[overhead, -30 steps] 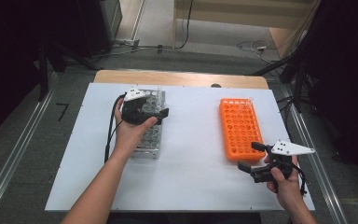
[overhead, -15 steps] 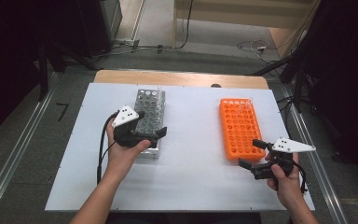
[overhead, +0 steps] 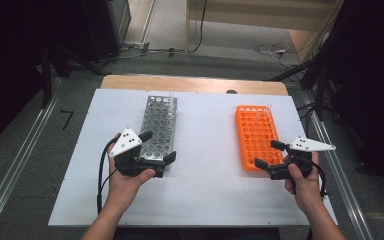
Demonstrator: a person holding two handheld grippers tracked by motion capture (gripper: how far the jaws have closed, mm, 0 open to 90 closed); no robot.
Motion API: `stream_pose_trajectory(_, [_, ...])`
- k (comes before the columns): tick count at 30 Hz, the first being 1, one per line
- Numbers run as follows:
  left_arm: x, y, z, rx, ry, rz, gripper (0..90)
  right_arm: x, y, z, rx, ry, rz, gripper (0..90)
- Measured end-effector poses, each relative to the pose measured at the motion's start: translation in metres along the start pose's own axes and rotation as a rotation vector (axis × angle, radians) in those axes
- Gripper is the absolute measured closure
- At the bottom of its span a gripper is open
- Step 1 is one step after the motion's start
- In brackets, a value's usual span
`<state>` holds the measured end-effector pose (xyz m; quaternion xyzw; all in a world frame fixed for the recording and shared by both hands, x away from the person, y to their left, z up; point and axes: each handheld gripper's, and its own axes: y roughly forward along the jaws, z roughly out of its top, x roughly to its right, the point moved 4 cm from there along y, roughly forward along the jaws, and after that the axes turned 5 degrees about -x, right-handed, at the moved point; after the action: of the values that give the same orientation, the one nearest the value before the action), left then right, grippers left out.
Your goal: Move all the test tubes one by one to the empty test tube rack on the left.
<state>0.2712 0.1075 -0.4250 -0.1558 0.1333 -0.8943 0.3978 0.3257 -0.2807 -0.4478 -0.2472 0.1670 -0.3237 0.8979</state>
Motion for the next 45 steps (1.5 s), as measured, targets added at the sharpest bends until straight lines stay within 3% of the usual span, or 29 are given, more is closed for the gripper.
stream_pose_trajectory(9, [0.000,0.001,-0.009,-0.013,-0.003,-0.004,0.0,0.017,0.013,0.012,0.000,0.029,-0.008,2.8])
stream_pose_trajectory(14, [-0.003,0.001,-0.011,-0.017,-0.017,-0.003,0.0,0.031,0.024,0.018,-0.026,0.061,-0.022,6.3])
stream_pose_trajectory(17, [-0.003,0.001,-0.011,-0.016,-0.019,-0.004,0.0,0.039,0.033,0.023,-0.031,0.084,-0.049,18.1])
stream_pose_trajectory(25, [-0.003,0.003,-0.014,-0.023,-0.025,-0.009,0.0,0.053,0.049,0.029,-0.073,0.106,-0.119,33.8])
stream_pose_trajectory(28, [-0.002,0.004,-0.014,-0.024,-0.024,-0.008,0.0,0.062,0.058,0.031,-0.090,0.115,-0.146,43.6])
stream_pose_trajectory(37, [-0.002,0.004,-0.014,-0.028,-0.024,-0.009,0.0,0.083,0.075,0.036,-0.146,0.145,-0.191,55.4])
stream_pose_trajectory(45, [-0.003,0.004,-0.015,-0.026,-0.028,-0.007,0.0,0.089,0.088,0.039,-0.181,0.153,-0.209,63.0])
